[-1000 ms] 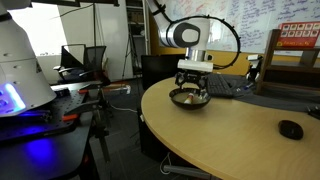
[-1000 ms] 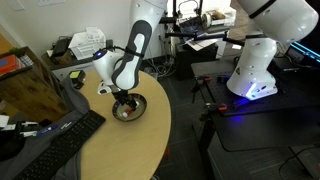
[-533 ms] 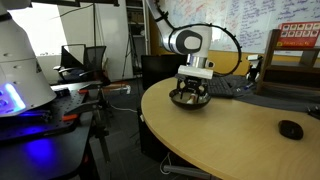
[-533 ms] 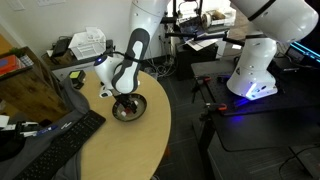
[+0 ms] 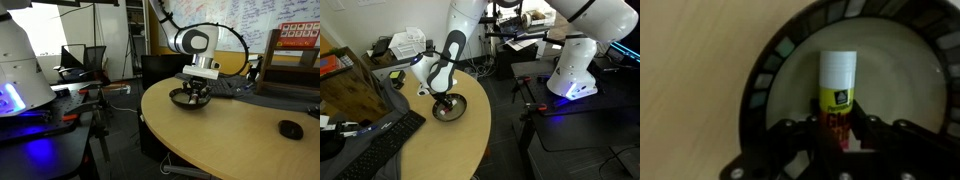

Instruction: Put the paper glue on the table

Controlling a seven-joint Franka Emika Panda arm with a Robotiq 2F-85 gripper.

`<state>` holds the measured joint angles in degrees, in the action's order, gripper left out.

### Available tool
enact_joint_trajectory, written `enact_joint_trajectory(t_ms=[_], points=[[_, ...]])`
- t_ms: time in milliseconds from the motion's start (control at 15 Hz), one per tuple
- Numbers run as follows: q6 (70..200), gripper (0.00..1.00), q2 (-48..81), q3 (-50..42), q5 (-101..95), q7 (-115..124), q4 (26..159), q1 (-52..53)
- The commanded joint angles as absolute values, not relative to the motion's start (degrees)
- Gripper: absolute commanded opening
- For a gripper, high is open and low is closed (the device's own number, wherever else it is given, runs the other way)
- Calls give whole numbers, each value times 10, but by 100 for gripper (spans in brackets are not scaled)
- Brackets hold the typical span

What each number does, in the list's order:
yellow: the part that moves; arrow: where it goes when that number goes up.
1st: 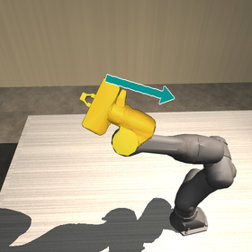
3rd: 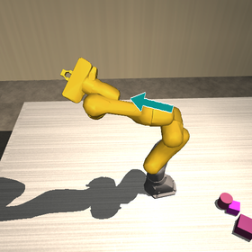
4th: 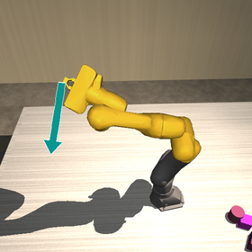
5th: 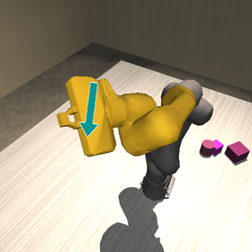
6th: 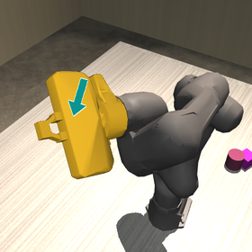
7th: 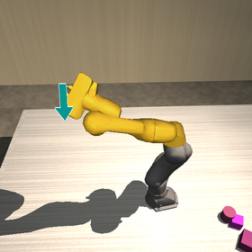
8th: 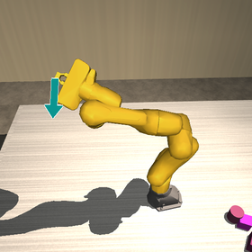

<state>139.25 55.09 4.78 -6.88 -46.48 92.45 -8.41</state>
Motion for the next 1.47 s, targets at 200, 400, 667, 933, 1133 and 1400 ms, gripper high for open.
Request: enact_joint_trajectory(t_ms=[200, 400, 667, 933, 1133, 1400], points=[[1345, 8, 511, 67, -60, -453, 927, -109], [1310, 8, 462, 76, -52, -472, 971, -125], [1309, 8, 390, 71, -29, -398, 1054, -106], [1272, 8, 353, 76, 10, -245, 1083, -61], [1288, 8, 349, 73, 34, -134, 1094, -20], [1406, 8, 366, 67, 48, -33, 1115, 24]])
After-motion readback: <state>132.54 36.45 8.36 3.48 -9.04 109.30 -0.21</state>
